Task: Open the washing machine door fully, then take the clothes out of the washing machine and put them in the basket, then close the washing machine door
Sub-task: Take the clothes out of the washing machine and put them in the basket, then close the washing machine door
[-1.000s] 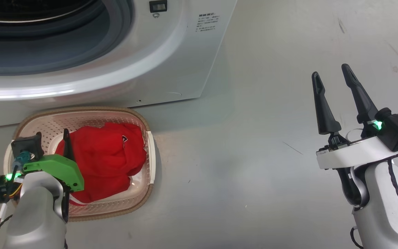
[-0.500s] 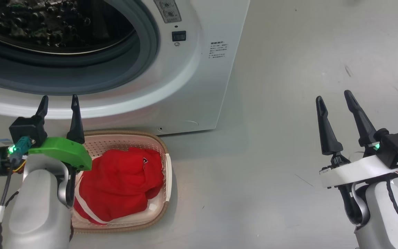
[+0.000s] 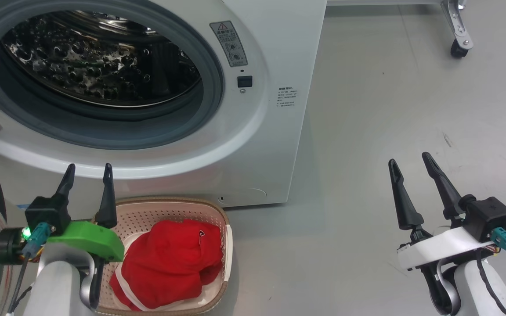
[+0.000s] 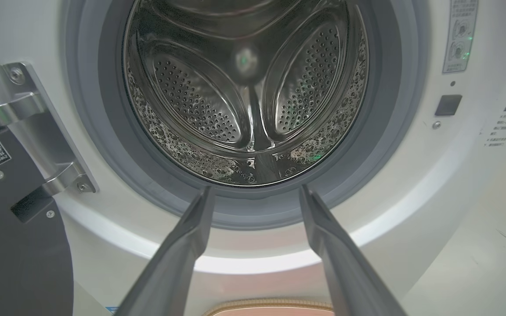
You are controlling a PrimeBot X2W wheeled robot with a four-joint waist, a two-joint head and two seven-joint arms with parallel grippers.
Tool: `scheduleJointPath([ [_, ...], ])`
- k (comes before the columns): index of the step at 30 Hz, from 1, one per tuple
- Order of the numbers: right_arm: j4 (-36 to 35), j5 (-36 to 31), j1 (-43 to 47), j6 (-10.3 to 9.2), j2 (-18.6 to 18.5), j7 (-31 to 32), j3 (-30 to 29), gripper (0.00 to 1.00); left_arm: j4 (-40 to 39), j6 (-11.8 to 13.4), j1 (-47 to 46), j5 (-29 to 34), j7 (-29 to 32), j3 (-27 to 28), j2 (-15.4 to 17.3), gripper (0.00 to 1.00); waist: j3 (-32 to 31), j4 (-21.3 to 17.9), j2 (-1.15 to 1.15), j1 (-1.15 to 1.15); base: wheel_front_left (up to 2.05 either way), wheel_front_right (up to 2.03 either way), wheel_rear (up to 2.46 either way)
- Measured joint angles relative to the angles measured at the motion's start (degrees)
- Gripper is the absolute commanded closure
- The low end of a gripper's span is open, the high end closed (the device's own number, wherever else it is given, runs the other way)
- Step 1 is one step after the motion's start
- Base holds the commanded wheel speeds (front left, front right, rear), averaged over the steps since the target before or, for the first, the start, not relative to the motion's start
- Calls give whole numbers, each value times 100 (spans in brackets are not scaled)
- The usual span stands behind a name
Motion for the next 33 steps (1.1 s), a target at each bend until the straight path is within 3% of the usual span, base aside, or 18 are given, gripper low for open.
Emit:
scheduleJointPath([
  [12, -60, -3, 323, 0, 59, 0, -67, 0, -558, -18, 844, 100, 0, -98, -7, 0, -402, -28, 0, 0, 0, 0, 0],
  [33, -222, -63, 376, 0, 107, 0, -191, 0, -1257, 60, 1225, -42, 0, -245, -11, 0, -390, -54, 0, 0, 0, 0, 0],
])
